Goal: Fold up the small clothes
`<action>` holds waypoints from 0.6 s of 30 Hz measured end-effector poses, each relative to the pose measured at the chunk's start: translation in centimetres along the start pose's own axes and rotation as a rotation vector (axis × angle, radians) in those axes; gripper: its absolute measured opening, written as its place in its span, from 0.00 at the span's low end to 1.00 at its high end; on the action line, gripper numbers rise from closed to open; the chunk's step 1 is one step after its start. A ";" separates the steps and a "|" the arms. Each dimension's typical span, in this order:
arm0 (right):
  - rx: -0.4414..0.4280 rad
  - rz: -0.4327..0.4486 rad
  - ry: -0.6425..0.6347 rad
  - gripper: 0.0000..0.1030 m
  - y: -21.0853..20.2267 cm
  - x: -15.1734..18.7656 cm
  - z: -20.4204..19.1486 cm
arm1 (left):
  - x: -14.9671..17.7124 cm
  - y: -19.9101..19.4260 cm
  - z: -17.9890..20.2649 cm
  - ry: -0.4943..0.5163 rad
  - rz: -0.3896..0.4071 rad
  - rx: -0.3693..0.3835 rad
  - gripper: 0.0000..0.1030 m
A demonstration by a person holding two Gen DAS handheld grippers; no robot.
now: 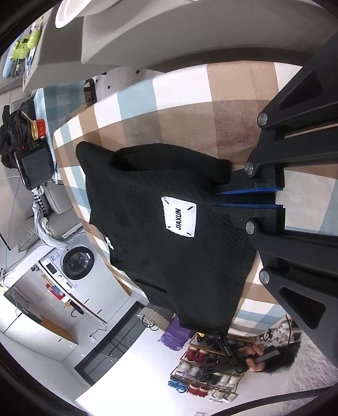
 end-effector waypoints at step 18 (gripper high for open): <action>-0.080 0.144 -0.017 0.06 -1.9 -2.8 -1.8 | -4.1 -2.3 0.0 -0.064 0.102 0.134 0.06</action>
Point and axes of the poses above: each gripper's, at about its wrist camera, not at the fingertips, and y roughly the way its jaws point, z to its right, x to its underside, the point moved 6 cm from there along y, roughly the way its jaws point, and after that the axes turned 1 degree about -x, right-handed, at the moved point
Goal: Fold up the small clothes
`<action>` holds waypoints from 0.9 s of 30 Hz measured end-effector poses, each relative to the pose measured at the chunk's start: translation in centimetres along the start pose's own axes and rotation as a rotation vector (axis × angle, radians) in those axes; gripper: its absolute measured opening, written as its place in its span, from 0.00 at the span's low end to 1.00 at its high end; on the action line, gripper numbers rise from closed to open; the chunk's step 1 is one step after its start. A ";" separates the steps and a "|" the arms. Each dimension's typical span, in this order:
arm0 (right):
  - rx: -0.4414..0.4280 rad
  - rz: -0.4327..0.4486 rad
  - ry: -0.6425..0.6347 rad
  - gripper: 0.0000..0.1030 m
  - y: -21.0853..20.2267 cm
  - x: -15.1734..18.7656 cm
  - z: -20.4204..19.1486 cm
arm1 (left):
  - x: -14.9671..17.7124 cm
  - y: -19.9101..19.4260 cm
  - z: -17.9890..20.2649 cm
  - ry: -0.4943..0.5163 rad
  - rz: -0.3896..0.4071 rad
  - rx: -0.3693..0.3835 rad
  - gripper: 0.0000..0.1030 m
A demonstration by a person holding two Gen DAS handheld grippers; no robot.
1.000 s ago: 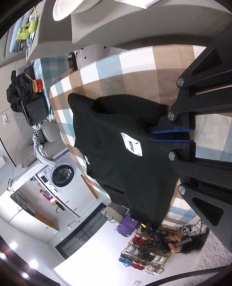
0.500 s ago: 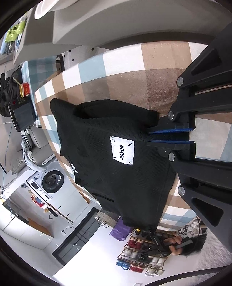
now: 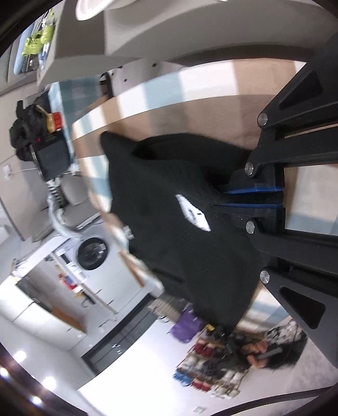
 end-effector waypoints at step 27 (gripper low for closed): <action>0.153 -0.063 0.098 0.35 5.7 -6.5 2.5 | -14.4 8.6 1.4 -0.017 0.090 0.018 0.05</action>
Point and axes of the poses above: each gripper's, at about its wrist camera, not at the fingertips, and y roughly the way its jaws point, z to its right, x to its underside, the point moved 6 cm from there along y, roughly the way its jaws point, and after that the axes turned 1 degree about -x, right-handed, at the moved point
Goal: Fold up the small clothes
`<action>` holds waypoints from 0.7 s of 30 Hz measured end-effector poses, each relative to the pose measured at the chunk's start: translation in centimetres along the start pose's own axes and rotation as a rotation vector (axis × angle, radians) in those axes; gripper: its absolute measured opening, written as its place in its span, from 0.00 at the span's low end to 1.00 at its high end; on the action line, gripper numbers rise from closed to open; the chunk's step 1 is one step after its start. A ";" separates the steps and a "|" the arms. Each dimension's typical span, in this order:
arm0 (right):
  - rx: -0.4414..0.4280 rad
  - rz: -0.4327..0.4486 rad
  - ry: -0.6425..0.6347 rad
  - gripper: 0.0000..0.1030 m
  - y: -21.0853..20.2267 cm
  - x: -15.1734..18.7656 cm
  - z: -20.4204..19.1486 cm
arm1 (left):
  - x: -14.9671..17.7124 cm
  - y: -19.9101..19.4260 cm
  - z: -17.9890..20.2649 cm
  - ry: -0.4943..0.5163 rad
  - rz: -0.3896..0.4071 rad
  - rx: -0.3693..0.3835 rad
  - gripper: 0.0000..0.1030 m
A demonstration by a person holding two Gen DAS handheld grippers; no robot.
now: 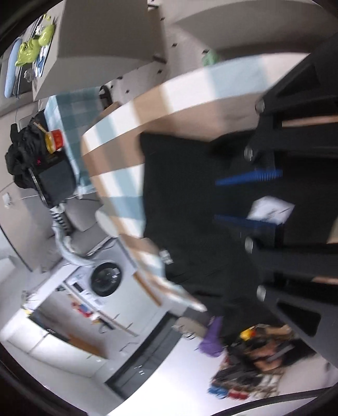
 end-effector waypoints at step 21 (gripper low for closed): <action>-0.033 -0.147 -0.007 0.35 -0.3 7.9 1.2 | 3.0 -1.2 -0.5 0.010 -0.018 -0.030 0.05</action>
Point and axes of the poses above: each gripper's, at about its wrist camera, not at the fingertips, and y roughly the way its jaws point, z to its right, x to its underside, the point moved 6 cm from there along y, roughly the way its jaws point, and after that the axes turned 1 degree about -x, right-handed, at the moved point
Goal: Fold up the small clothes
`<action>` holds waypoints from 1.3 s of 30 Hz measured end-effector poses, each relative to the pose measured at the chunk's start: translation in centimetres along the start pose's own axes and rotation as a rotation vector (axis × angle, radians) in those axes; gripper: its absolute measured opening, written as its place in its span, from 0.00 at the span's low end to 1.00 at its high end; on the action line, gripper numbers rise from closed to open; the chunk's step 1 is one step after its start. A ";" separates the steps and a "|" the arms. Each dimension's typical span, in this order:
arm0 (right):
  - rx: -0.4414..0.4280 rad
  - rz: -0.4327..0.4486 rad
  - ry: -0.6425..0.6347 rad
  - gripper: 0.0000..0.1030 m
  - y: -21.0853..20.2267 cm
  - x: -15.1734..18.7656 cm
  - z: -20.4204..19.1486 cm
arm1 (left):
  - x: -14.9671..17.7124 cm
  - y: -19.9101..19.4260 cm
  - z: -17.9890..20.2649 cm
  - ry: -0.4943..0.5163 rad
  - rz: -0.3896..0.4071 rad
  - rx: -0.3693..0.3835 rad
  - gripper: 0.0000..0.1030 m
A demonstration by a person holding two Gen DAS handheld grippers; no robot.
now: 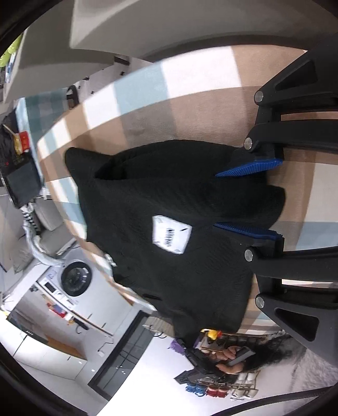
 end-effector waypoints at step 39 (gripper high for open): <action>0.192 0.210 0.066 0.55 2.0 -14.2 2.3 | -0.7 3.9 -2.0 -0.042 -0.041 -0.159 0.64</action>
Point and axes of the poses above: each gripper's, at about its wrist camera, not at the fingertips, and y roughly the way its jaws point, z to its right, x to its underside, the point moved 6 cm from there along y, roughly the way its jaws point, and after that the axes turned 1 degree about -x, right-handed, at the moved point
